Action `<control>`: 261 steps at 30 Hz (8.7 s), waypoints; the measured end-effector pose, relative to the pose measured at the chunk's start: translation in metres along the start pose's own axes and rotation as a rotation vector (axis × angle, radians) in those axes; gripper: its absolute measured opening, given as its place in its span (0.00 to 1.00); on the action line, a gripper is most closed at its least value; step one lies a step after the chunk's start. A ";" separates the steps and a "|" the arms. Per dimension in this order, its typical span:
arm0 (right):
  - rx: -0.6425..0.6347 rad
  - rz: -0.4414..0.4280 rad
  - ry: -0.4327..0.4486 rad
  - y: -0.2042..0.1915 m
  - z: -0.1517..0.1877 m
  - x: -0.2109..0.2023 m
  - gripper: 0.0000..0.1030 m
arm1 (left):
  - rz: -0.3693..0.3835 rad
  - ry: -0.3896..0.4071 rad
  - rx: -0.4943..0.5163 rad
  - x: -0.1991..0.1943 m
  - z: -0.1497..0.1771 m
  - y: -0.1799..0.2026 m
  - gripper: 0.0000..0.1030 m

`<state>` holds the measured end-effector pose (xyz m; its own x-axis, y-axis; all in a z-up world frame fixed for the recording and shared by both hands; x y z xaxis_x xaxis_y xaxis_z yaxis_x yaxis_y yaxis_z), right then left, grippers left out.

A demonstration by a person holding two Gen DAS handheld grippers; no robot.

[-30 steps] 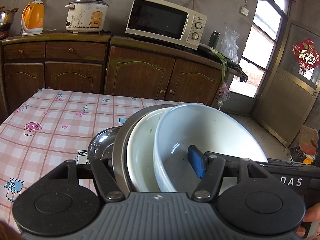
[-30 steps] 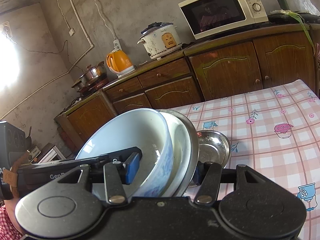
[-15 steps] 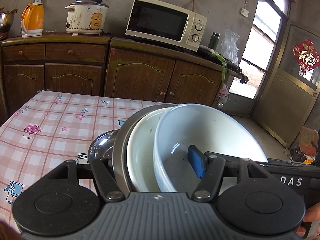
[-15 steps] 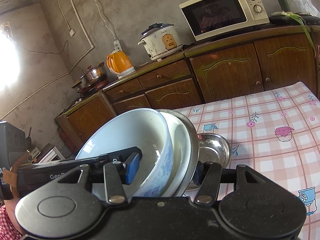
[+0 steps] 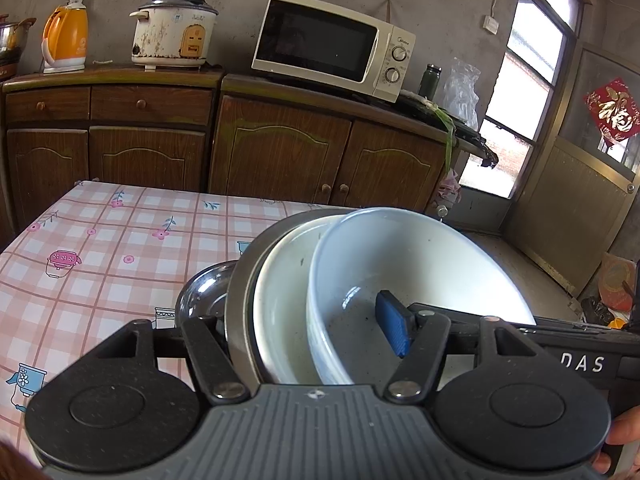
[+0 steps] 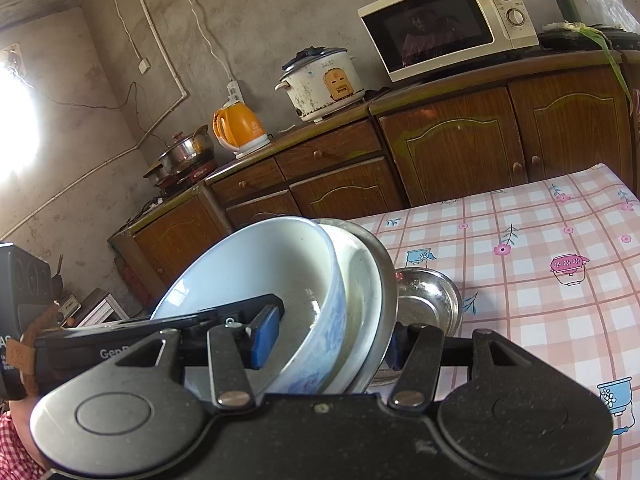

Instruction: Organize plates and bowls

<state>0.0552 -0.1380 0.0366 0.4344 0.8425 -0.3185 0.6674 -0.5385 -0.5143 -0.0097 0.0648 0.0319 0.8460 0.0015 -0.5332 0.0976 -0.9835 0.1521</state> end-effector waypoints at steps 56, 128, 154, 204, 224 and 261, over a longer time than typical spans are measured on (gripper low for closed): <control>0.064 0.003 -0.056 0.033 0.006 0.042 0.63 | -0.023 -0.089 -0.027 0.041 0.007 -0.010 0.64; 0.080 0.005 -0.080 0.038 0.012 0.064 0.63 | -0.036 -0.109 -0.041 0.070 0.001 -0.027 0.64; 0.083 0.006 -0.080 0.039 0.011 0.066 0.63 | -0.037 -0.105 -0.045 0.085 -0.005 -0.037 0.63; 0.105 0.038 -0.154 0.040 0.008 0.094 0.63 | -0.050 -0.145 -0.068 0.119 -0.010 -0.065 0.63; 0.133 0.045 -0.191 0.058 0.012 0.119 0.63 | -0.057 -0.183 -0.079 0.143 -0.007 -0.073 0.63; 0.198 0.069 -0.241 0.085 0.031 0.142 0.63 | -0.072 -0.237 -0.057 0.175 0.008 -0.074 0.63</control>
<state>0.1551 -0.0638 -0.0777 0.3028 0.7948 -0.5259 0.5004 -0.6022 -0.6221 0.1265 0.1368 -0.0792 0.6898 0.0216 -0.7237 0.1875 -0.9708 0.1497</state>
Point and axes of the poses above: each gripper's, at about its wrist camera, not at the fingertips, and x roughly the way its jaws point, y to its right, z to its underside, the point moved 1 cm from there along x, roughly the way its jaws point, and after that the axes turned 8 degrees about -z, right-handed, at the moved point
